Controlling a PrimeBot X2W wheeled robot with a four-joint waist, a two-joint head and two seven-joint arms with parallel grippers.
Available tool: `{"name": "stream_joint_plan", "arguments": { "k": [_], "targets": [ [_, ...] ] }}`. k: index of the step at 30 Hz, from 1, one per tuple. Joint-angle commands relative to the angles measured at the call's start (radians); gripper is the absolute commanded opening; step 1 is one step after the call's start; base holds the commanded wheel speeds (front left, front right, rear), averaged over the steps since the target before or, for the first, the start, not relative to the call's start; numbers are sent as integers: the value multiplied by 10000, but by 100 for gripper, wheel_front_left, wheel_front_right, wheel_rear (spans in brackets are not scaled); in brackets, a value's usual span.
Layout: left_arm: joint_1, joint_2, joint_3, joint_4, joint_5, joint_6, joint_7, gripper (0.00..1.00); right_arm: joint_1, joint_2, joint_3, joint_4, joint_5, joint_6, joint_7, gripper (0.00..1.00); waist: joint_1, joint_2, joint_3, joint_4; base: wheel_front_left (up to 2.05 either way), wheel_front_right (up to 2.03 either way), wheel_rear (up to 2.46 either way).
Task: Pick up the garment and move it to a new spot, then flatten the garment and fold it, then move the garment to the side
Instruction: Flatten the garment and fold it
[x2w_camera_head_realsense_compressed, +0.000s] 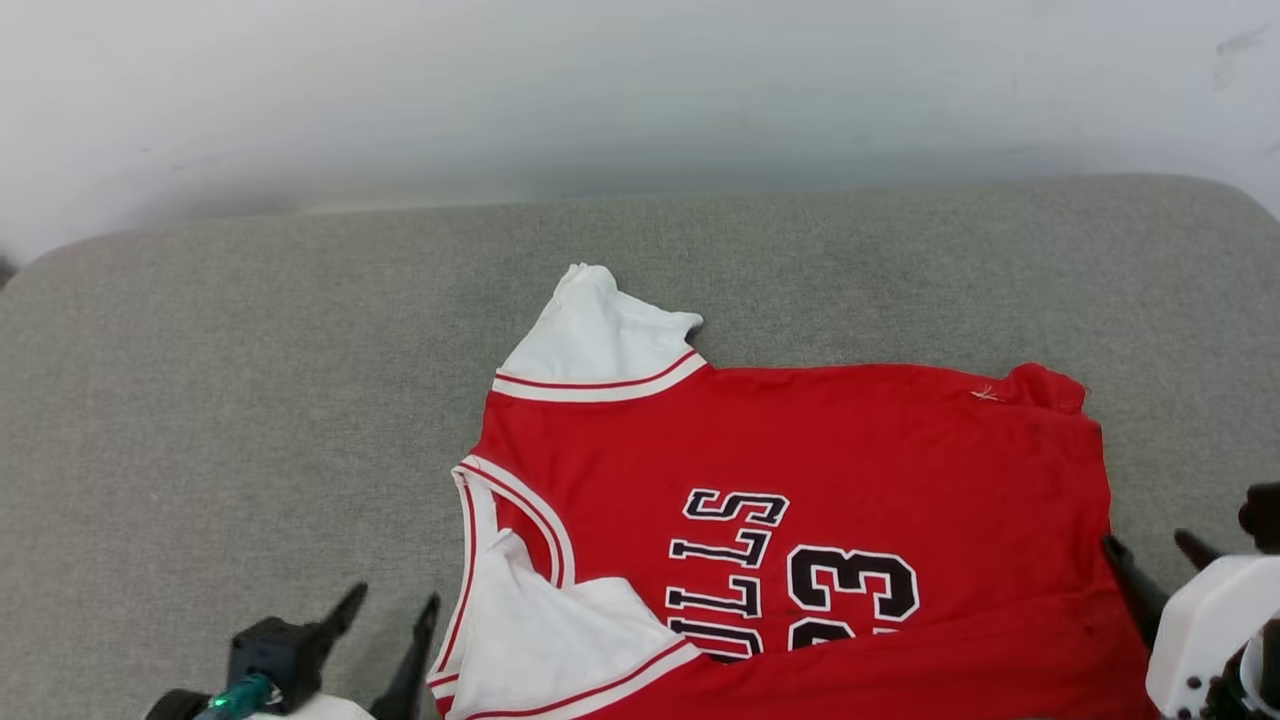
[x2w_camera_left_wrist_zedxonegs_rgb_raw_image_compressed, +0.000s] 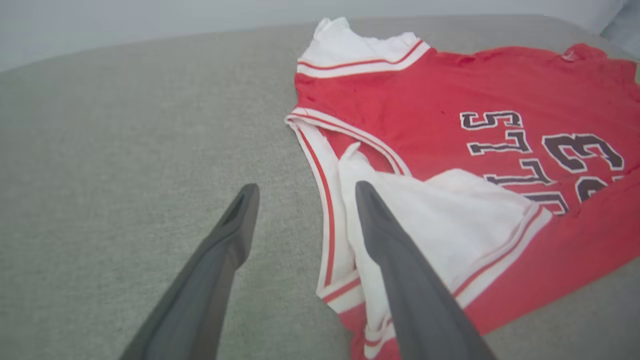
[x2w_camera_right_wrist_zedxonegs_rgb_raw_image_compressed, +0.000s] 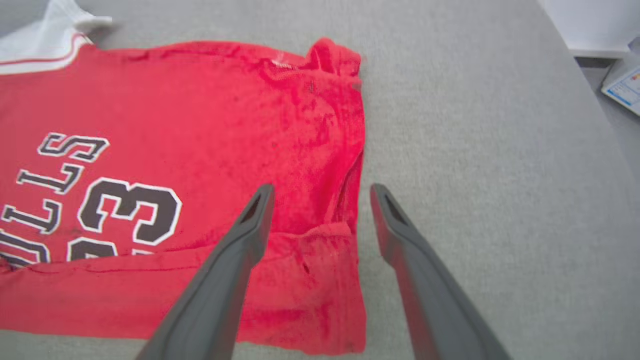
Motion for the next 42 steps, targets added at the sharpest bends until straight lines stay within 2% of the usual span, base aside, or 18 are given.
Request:
{"name": "stream_joint_plan", "arguments": {
  "k": [1,4,7,11,17,24,28,31,34,42],
  "targets": [
    [-107,-67,47,-21,9,53,-197,100,-127,-20,14,-69,96,-7,-137,100,0,0,-73,1,0,0,0],
    [-225,-258,429,-44,132,127,-1271,100,-196,-123,369,-468,473,-6,-1026,100,0,0,-210,-8,0,0,0],
    [-359,-453,814,-161,250,169,-1815,100,-227,-263,601,-762,669,-7,-2035,100,0,0,-274,-36,0,0,0],
    [-405,-747,1149,-550,674,-103,-2033,100,-211,-110,653,-911,531,-7,-3419,100,0,0,-287,-100,0,0,0],
    [-166,-1513,2075,-952,1188,-484,-2056,100,-52,621,649,-836,249,-7,-5263,100,0,0,-178,-228,0,0,0],
    [-393,-1991,2811,-951,1647,-1196,-2045,100,-180,1069,814,-720,53,-6,-5945,100,0,0,59,-569,0,0,0],
    [-1018,-1735,2876,-680,1816,-1683,-2031,100,-359,1218,872,-903,-195,-6,-5984,100,0,0,416,-838,0,0,0],
    [-1803,-1323,2699,-348,1856,-2097,-1364,100,-429,1373,783,-1017,-361,-6,-5998,100,0,0,758,-1062,0,0,0],
    [-2873,-759,2502,-32,1619,-2471,-98,100,-560,1507,777,-1114,-458,-7,-5995,100,0,0,1201,-1319,0,0,0],
    [-5922,559,2153,461,201,-2845,4480,100,-1055,1842,928,-1186,-149,-6,-6144,100,0,0,2579,-2217,0,0,0]
  ]
}}
